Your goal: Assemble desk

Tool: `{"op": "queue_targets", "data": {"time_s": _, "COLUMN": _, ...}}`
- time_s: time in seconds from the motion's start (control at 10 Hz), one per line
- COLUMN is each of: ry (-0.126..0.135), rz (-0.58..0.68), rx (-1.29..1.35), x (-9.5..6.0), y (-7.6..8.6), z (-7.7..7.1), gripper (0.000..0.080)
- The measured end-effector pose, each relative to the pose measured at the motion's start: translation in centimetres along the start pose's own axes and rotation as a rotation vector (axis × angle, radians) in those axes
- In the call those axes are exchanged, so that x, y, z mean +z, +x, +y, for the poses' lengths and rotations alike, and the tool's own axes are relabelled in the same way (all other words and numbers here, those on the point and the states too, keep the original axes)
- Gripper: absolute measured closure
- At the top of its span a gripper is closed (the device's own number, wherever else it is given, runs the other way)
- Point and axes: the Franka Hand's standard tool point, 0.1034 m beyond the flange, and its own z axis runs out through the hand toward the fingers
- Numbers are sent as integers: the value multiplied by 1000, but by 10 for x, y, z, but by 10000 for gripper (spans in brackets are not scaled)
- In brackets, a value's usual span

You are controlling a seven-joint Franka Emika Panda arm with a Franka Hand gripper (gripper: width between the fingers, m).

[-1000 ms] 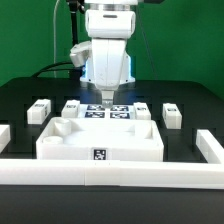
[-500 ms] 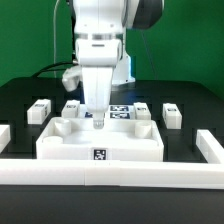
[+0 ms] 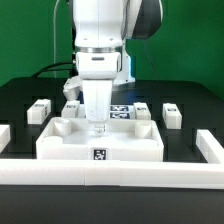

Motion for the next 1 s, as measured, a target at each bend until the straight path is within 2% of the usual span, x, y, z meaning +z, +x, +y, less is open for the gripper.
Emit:
{"op": "queue_targets", "data": {"time_s": 0.1, "ry": 0, "rz": 0, "rx": 0, "x": 0, "y": 0, "z": 0, "gripper": 574}}
{"op": "queue_targets", "data": {"time_s": 0.2, "ry": 0, "rz": 0, "rx": 0, "x": 0, "y": 0, "z": 0, "gripper": 744}}
{"op": "queue_targets", "data": {"time_s": 0.8, "ry": 0, "rz": 0, "rx": 1, "x": 0, "y": 0, "z": 0, "gripper": 745}}
{"op": "queue_targets", "data": {"time_s": 0.9, "ry": 0, "rz": 1, "rx": 4, "x": 0, "y": 2, "z": 1, "gripper": 745}}
{"op": "queue_targets", "data": {"time_s": 1.0, "ry": -7, "rz": 8, "rx": -5, "x": 0, "y": 15, "z": 4, "gripper": 745}}
